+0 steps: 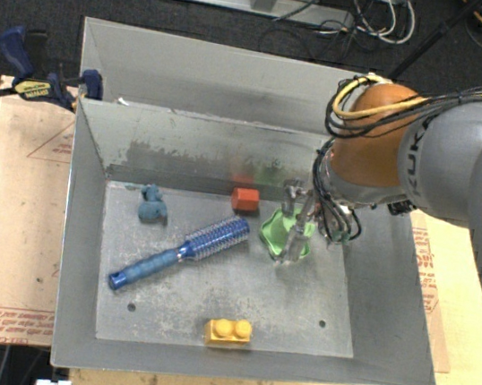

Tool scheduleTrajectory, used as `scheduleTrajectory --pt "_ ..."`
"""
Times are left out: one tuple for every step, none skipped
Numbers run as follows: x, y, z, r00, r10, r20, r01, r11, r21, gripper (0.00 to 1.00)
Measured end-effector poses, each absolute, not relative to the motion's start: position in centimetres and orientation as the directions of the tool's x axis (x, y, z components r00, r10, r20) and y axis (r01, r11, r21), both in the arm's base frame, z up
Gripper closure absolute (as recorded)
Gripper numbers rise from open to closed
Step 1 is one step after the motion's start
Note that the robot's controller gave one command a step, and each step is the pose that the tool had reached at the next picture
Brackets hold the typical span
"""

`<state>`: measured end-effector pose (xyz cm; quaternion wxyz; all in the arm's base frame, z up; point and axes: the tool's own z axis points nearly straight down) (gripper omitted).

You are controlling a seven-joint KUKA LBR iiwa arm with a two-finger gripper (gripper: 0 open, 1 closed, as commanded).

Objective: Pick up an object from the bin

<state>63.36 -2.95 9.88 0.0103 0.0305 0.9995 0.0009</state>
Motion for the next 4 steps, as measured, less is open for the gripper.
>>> scheduleTrajectory --pt "63.1 -4.2 10.3 -0.991 0.13 -0.01 0.13 0.991 0.003 0.0" --pt "63.8 -4.0 11.3 -0.98 0.2 -0.005 0.2 0.98 0.002 0.0" --pt "63.8 -6.0 7.9 -0.946 0.323 -0.021 0.323 0.946 0.011 0.0" --pt "65.2 -13.3 7.6 -0.944 0.33 -0.012 0.329 0.944 0.013 0.0"
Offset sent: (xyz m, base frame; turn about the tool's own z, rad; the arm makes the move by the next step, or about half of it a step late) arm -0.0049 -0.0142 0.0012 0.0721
